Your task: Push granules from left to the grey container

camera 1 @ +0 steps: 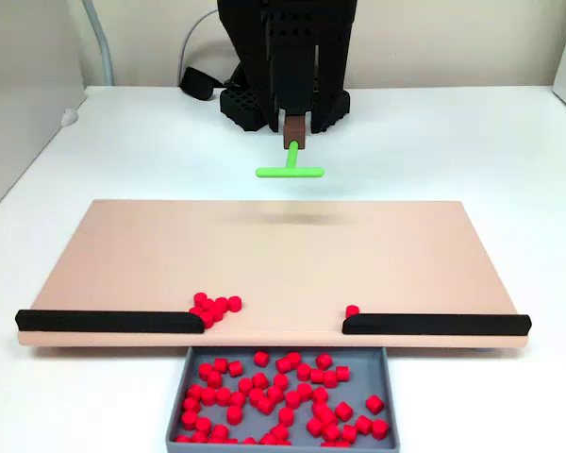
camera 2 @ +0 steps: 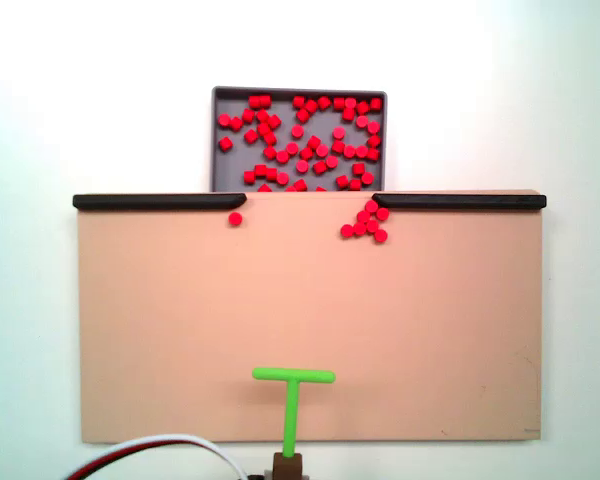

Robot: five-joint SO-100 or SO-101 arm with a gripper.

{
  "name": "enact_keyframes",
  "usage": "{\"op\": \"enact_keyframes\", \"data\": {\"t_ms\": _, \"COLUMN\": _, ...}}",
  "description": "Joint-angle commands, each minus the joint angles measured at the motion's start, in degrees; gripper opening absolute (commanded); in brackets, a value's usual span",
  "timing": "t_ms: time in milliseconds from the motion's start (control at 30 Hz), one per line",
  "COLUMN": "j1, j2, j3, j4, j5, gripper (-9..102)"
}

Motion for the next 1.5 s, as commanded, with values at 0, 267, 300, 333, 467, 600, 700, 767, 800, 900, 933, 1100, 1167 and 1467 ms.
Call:
{"op": "enact_keyframes", "data": {"t_ms": 0, "j1": 0.79, "j2": -3.87, "j3": -1.14, "j4": 0.35, "j5": -2.37, "gripper": 0}}
{"op": "enact_keyframes", "data": {"t_ms": 267, "j1": 0.44, "j2": -4.13, "j3": -1.14, "j4": 0.35, "j5": -3.43, "gripper": 0}}
{"op": "enact_keyframes", "data": {"t_ms": 300, "j1": 0.53, "j2": -4.22, "j3": -1.14, "j4": 0.35, "j5": -3.69, "gripper": 0}}
{"op": "enact_keyframes", "data": {"t_ms": 333, "j1": 0.79, "j2": -4.22, "j3": -1.14, "j4": 0.35, "j5": -3.87, "gripper": 0}}
{"op": "enact_keyframes", "data": {"t_ms": 467, "j1": 1.41, "j2": -4.04, "j3": -1.14, "j4": 0.35, "j5": -3.87, "gripper": 0}}
{"op": "enact_keyframes", "data": {"t_ms": 600, "j1": 1.76, "j2": -3.96, "j3": -1.14, "j4": 0.35, "j5": -4.75, "gripper": 0}}
{"op": "enact_keyframes", "data": {"t_ms": 700, "j1": 2.02, "j2": -3.43, "j3": -1.14, "j4": 0.35, "j5": -5.01, "gripper": 0}}
{"op": "enact_keyframes", "data": {"t_ms": 767, "j1": 2.11, "j2": -3.43, "j3": -1.14, "j4": 0.35, "j5": -5.1, "gripper": 0}}
{"op": "enact_keyframes", "data": {"t_ms": 800, "j1": 2.11, "j2": -3.43, "j3": -1.14, "j4": 0.35, "j5": -5.19, "gripper": 0}}
{"op": "enact_keyframes", "data": {"t_ms": 900, "j1": 2.2, "j2": -3.43, "j3": -1.14, "j4": 0.35, "j5": -5.36, "gripper": 0}}
{"op": "enact_keyframes", "data": {"t_ms": 933, "j1": 2.2, "j2": -3.43, "j3": -1.14, "j4": 0.35, "j5": -5.36, "gripper": 0}}
{"op": "enact_keyframes", "data": {"t_ms": 1100, "j1": 2.2, "j2": -3.25, "j3": -1.14, "j4": 0.35, "j5": -5.45, "gripper": 0}}
{"op": "enact_keyframes", "data": {"t_ms": 1167, "j1": 2.29, "j2": -2.99, "j3": -1.14, "j4": 0.35, "j5": -5.45, "gripper": 0}}
{"op": "enact_keyframes", "data": {"t_ms": 1467, "j1": 2.29, "j2": -2.46, "j3": -1.14, "j4": 0.35, "j5": -5.71, "gripper": 0}}
